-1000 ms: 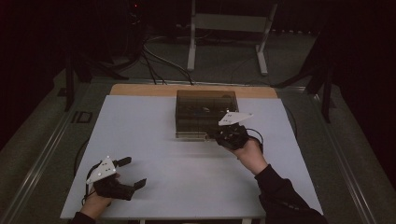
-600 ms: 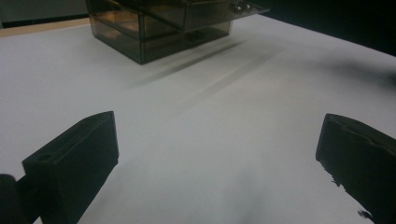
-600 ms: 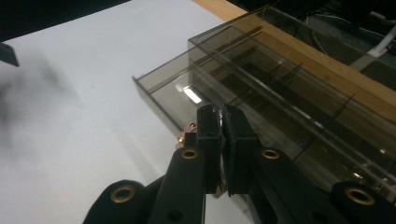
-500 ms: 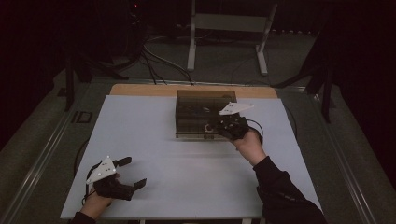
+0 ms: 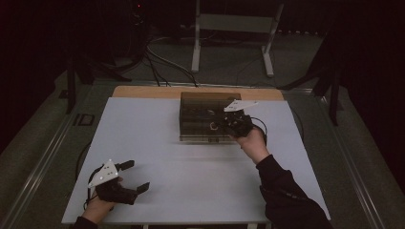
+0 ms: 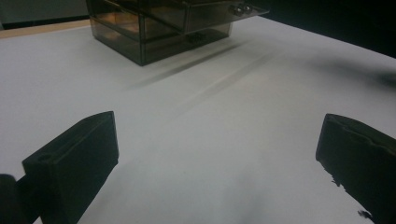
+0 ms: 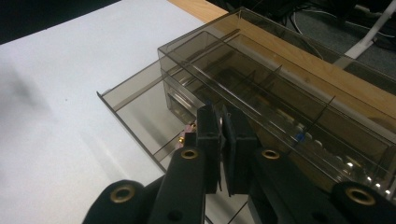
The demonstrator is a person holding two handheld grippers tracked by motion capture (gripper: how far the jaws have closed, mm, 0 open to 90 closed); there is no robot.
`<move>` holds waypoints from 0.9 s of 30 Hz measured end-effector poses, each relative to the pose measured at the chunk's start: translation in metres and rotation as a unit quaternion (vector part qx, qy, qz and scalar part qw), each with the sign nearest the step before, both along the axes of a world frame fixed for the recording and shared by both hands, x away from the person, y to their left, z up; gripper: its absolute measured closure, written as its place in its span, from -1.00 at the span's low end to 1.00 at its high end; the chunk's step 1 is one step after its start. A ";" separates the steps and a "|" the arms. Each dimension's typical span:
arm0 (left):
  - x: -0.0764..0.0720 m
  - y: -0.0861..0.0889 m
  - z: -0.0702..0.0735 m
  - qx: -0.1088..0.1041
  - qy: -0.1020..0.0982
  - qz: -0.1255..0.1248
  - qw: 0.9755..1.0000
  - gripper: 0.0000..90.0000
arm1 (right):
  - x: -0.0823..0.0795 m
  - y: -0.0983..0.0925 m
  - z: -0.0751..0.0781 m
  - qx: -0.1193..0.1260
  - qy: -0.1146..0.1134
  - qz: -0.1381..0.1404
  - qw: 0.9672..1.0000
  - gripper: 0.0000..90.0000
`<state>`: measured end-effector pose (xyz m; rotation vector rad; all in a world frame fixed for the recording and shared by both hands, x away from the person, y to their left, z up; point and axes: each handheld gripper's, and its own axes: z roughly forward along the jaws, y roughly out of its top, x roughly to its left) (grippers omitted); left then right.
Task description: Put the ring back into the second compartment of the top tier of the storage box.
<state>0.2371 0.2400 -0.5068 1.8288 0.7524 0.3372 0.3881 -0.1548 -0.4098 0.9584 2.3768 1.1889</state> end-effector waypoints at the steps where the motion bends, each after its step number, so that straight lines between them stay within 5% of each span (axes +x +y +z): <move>1: 0.000 0.000 0.000 0.002 0.001 -0.001 1.000 -1.00 | 0.001 0.000 0.000 0.001 -0.001 -0.001 1.000 0.92; 17: 0.000 0.001 0.000 -0.001 0.000 0.000 1.000 -1.00 | 0.013 0.009 -0.006 -0.003 0.003 -0.005 1.000 0.90; 27: 0.000 0.000 0.000 0.001 0.000 0.000 1.000 -1.00 | 0.009 0.008 -0.001 0.001 0.006 -0.017 1.000 0.18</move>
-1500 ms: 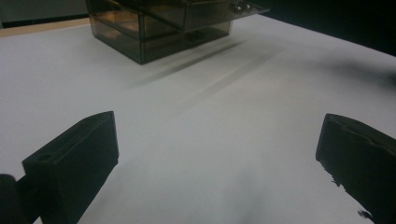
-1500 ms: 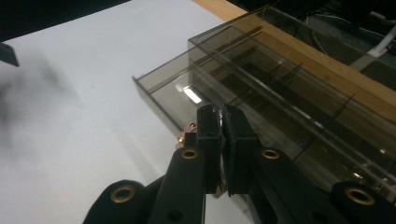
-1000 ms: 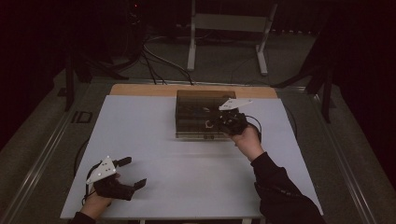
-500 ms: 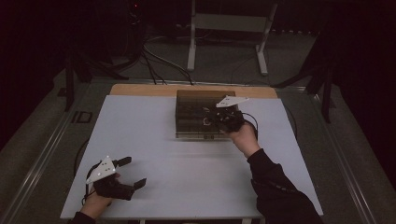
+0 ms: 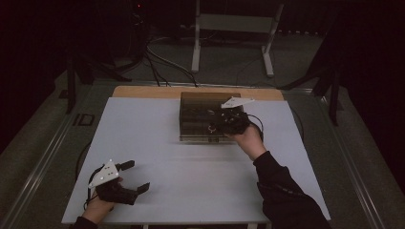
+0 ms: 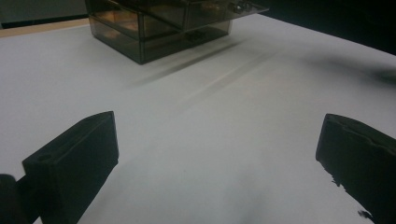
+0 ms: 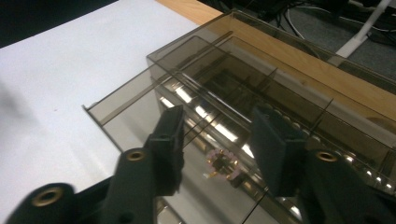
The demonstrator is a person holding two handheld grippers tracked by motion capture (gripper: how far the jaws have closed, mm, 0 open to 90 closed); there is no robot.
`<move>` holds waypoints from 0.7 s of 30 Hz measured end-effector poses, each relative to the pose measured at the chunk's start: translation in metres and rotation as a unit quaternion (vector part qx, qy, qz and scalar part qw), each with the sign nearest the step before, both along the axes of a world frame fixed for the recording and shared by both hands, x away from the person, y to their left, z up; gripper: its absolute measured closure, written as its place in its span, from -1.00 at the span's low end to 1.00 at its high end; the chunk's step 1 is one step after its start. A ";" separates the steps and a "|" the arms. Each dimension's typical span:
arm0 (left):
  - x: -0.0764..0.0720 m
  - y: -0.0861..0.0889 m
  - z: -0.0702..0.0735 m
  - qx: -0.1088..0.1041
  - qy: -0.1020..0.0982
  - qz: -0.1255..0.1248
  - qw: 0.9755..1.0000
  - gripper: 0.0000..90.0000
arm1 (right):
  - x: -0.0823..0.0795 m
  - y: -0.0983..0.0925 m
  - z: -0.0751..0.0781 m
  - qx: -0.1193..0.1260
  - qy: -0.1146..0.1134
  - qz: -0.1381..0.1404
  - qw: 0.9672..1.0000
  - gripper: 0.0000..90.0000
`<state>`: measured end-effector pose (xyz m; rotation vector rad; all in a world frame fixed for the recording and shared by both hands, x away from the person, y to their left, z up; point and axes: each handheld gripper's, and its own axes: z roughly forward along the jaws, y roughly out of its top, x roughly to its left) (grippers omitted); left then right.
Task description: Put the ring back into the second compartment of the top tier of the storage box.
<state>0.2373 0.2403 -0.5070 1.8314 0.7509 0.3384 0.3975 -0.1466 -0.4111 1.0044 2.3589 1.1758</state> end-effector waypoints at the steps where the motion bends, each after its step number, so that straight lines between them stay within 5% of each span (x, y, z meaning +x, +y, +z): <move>1: 0.000 0.000 0.000 -0.002 -0.001 0.000 1.000 -1.00 | -0.001 0.000 0.001 -0.001 -0.002 0.000 1.000 0.14; 9: 0.000 0.000 0.000 0.002 0.001 -0.001 1.000 -1.00 | -0.011 -0.002 0.006 0.013 -0.003 0.010 1.000 -0.17; 21: 0.000 -0.001 0.000 0.002 0.001 0.000 1.000 -1.00 | -0.026 -0.015 0.009 0.022 0.008 0.023 0.999 -0.95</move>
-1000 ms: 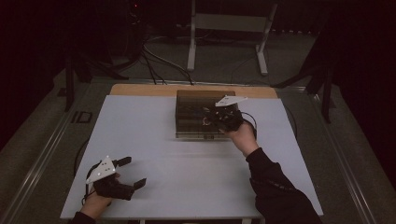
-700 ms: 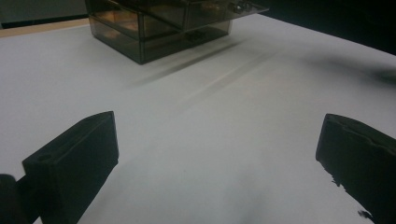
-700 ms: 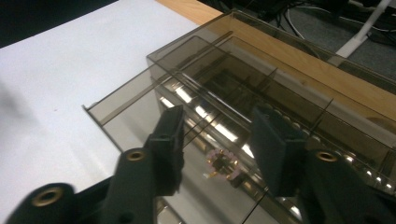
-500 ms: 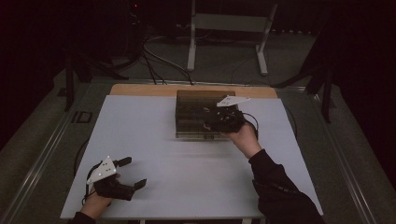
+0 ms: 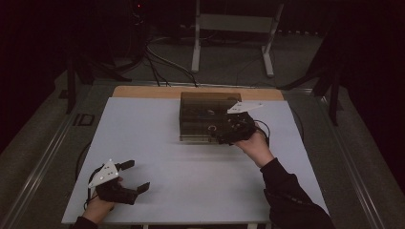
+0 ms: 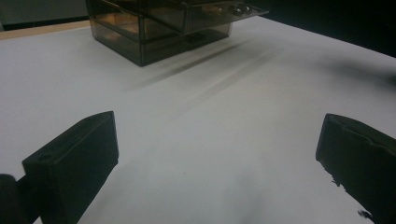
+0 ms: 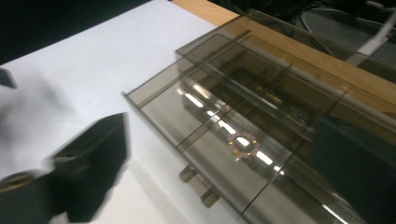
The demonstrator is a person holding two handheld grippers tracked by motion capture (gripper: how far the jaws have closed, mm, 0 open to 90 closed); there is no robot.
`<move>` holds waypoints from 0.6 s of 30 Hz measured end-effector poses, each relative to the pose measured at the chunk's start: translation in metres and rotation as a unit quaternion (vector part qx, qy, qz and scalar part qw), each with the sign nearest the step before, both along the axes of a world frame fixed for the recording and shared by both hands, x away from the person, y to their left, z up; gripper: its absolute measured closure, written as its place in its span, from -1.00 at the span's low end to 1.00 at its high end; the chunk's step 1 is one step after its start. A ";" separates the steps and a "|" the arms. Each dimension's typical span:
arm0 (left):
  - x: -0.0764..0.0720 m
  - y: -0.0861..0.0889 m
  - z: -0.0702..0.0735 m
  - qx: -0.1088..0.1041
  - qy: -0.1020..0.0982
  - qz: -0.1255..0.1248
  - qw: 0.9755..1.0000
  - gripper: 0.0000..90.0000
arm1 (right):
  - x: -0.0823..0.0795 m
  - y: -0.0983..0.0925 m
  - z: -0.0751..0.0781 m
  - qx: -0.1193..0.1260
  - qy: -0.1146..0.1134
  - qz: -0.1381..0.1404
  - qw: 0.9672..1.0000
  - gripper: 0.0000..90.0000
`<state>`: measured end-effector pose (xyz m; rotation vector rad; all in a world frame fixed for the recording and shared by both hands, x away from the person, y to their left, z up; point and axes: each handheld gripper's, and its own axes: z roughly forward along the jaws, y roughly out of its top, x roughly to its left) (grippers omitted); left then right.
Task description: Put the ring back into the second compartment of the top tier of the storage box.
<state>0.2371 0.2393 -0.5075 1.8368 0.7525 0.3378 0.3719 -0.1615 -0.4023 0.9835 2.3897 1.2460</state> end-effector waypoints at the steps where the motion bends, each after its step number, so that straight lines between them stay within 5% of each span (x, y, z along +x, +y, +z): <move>1: 0.000 0.000 0.000 0.002 0.000 0.001 1.000 -1.00 | -0.002 -0.001 0.000 0.001 0.000 0.001 1.000 -0.95; 13: 0.000 0.000 0.000 -0.001 0.000 0.000 1.000 -1.00 | -0.028 -0.015 -0.005 -0.009 -0.008 -0.005 1.000 -1.00; 18: 0.000 0.000 0.000 -0.001 -0.001 -0.001 1.000 -1.00 | -0.034 -0.024 -0.010 0.005 -0.019 -0.014 1.000 -1.00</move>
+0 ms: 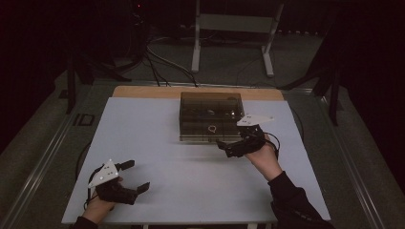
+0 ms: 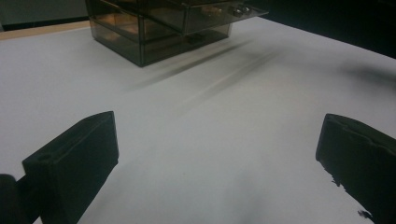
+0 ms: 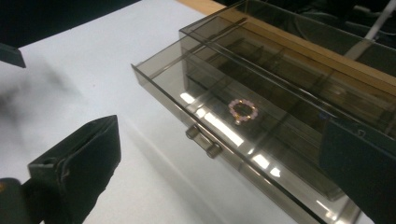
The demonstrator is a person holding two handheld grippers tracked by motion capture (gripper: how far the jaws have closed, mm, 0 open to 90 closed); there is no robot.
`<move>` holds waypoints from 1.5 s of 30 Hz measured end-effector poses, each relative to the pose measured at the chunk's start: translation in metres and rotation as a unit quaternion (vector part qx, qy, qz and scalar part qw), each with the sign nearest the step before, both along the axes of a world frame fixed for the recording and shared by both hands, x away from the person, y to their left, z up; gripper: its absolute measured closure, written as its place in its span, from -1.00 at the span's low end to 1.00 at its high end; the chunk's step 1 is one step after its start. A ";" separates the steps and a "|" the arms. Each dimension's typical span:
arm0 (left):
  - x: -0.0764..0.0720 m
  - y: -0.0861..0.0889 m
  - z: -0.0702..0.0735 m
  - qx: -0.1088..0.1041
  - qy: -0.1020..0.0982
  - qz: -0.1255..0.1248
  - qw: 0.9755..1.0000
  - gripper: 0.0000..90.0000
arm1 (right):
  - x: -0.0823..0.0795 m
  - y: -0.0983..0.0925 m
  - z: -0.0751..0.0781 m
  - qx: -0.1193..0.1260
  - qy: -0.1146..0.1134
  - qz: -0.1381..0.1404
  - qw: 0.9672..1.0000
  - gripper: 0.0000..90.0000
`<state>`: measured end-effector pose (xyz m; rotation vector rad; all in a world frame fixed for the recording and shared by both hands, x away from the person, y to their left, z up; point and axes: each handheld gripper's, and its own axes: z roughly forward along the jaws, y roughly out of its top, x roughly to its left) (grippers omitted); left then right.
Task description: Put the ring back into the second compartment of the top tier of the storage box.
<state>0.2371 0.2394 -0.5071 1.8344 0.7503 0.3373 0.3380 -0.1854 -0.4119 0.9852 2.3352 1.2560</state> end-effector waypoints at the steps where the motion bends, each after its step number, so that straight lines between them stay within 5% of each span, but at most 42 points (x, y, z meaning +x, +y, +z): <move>1: 0.000 0.000 0.000 0.001 0.000 0.000 1.000 -1.00 | -0.002 -0.003 -0.002 0.005 -0.004 -0.005 1.000 -1.00; 10: 0.000 0.000 0.000 -0.001 -0.001 0.001 1.000 -1.00 | -0.020 -0.027 -0.023 0.024 -0.004 -0.019 1.000 -1.00; 28: 0.000 0.000 0.000 0.002 0.000 -0.001 1.000 -1.00 | -0.050 -0.050 -0.071 0.024 0.025 -0.013 0.999 -1.00; 45: 0.000 -0.001 0.000 0.002 0.001 -0.004 1.000 -1.00 | -0.068 -0.083 -0.089 0.019 0.028 -0.040 0.999 -1.00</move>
